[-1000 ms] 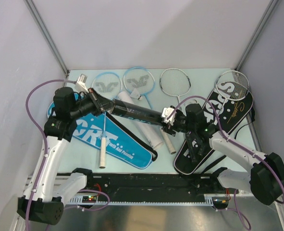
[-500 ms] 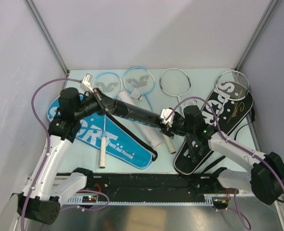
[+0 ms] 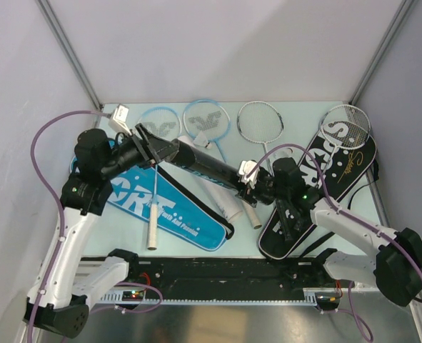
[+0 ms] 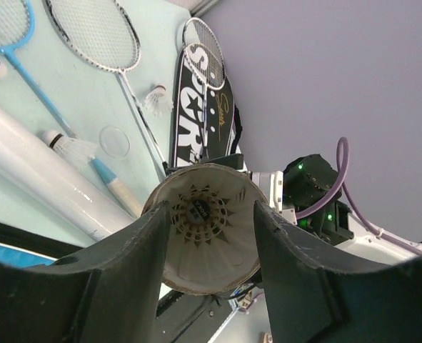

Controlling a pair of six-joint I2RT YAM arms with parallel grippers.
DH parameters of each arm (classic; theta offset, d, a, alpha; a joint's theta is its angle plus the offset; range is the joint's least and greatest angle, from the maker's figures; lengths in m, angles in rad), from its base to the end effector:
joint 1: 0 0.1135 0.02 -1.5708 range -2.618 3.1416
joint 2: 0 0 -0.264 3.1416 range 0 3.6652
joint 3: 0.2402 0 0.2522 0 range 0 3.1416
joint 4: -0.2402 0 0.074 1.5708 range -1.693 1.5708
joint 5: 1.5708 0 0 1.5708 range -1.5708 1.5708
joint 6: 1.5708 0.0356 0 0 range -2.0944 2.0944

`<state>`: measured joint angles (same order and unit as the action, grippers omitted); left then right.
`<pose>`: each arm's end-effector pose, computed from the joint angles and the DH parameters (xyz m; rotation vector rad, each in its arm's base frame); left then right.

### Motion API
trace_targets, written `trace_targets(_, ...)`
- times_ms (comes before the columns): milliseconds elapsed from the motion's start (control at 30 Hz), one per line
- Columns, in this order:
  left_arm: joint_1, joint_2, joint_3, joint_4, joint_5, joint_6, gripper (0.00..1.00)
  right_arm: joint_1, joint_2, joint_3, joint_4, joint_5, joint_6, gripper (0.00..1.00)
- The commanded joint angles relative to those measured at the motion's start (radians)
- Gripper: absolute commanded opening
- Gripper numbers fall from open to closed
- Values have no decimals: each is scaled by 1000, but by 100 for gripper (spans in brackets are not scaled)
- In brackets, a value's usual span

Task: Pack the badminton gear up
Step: Place the shuttlecock at the shuttle tube.

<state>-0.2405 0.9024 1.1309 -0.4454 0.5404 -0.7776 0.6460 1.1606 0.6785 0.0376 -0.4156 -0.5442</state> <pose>0.1738 -0.0615 0.4121 -0.0953 1.9215 -1.1897 0.1956 0.1655 0.2494 -1.3348 1.4993 0.4829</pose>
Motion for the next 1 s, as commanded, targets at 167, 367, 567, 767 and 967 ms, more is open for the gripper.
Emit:
trace_targets(167, -23, -45, 141, -82, -151, 69, 62, 29, -107, 9, 149, -115, 36, 22)
trace_targets(367, -24, -52, 182, -83, -170, 67, 69, 28, -121, 9, 126, -112, 48, 22)
trace_targets(567, -24, -61, 172, -98, -143, 90, 77, 29, -125, 9, 130, -117, 56, 20)
trace_targets(767, -23, -91, 211, -146, -226, 172, 88, 13, -128, 8, 134, -114, 107, 20)
trace_targets(967, -24, -95, 289, -182, -263, 254, 96, -11, -129, 9, 148, -111, 204, 20)
